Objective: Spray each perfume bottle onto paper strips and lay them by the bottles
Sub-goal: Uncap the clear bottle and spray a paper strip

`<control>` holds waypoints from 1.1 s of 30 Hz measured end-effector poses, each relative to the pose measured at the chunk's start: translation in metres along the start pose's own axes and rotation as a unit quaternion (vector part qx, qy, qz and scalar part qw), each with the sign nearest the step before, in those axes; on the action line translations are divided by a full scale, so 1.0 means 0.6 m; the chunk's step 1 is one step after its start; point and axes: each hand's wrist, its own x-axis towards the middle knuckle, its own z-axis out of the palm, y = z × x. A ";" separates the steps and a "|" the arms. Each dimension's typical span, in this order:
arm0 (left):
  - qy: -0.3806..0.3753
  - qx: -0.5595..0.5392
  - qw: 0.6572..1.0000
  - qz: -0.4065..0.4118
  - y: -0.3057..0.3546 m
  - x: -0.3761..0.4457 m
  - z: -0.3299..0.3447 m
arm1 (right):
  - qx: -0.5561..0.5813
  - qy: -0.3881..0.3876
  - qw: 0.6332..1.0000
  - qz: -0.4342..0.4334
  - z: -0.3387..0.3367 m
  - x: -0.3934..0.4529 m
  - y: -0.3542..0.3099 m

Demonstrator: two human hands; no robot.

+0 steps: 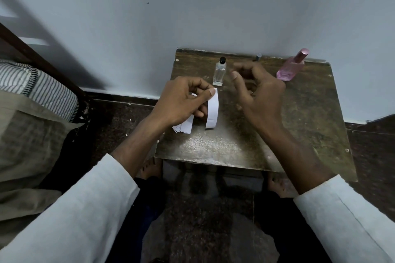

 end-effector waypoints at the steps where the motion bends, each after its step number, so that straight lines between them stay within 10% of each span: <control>1: -0.002 -0.001 1.000 -0.001 0.005 -0.002 0.002 | 0.018 -0.025 0.999 0.025 -0.008 -0.012 -0.002; 6: 0.023 -0.027 0.999 0.017 0.051 -0.040 0.016 | 0.249 -0.183 0.901 0.303 -0.044 -0.082 -0.059; 13: 0.154 0.140 0.974 0.089 0.080 -0.096 0.019 | 0.403 -0.143 0.834 0.348 -0.100 -0.145 -0.096; 19: 0.050 0.059 0.996 0.034 0.049 -0.091 0.047 | 0.223 -0.215 0.889 0.336 -0.110 -0.119 -0.013; 25: -0.112 -0.316 0.940 -0.064 0.076 -0.073 0.056 | -0.052 -0.253 0.946 0.195 -0.113 -0.076 0.046; 30: -0.033 0.161 0.986 -0.010 0.023 -0.049 0.062 | -0.167 -0.267 0.945 0.088 -0.092 -0.077 0.045; 33: -0.046 -0.003 0.998 -0.045 0.028 -0.047 0.070 | -0.171 -0.255 0.949 0.073 -0.088 -0.079 0.044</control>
